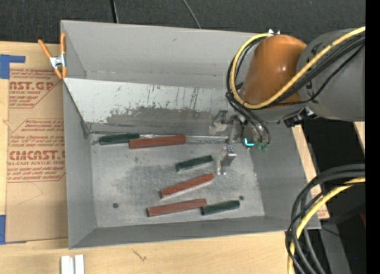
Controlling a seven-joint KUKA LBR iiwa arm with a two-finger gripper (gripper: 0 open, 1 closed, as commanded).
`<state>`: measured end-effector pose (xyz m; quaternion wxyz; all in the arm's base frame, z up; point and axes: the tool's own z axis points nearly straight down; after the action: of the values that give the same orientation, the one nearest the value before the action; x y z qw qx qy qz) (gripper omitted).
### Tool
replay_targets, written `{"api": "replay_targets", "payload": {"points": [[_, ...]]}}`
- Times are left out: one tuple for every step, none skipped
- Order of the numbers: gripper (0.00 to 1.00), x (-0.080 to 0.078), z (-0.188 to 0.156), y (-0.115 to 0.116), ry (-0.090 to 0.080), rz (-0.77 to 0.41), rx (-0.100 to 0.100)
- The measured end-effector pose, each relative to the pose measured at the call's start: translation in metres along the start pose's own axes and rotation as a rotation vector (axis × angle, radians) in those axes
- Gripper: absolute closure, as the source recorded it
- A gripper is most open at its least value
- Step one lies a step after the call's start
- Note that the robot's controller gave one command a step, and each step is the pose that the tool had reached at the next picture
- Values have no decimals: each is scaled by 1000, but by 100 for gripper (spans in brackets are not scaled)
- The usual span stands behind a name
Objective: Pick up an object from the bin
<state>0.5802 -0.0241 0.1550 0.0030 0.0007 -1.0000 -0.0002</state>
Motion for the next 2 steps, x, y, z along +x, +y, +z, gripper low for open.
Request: {"api": "replay_targets", "payload": {"points": [[0, -2, -4, 0, -8, 0, 0], [0, 7, 66, 28, -12, -72, 1]]}}
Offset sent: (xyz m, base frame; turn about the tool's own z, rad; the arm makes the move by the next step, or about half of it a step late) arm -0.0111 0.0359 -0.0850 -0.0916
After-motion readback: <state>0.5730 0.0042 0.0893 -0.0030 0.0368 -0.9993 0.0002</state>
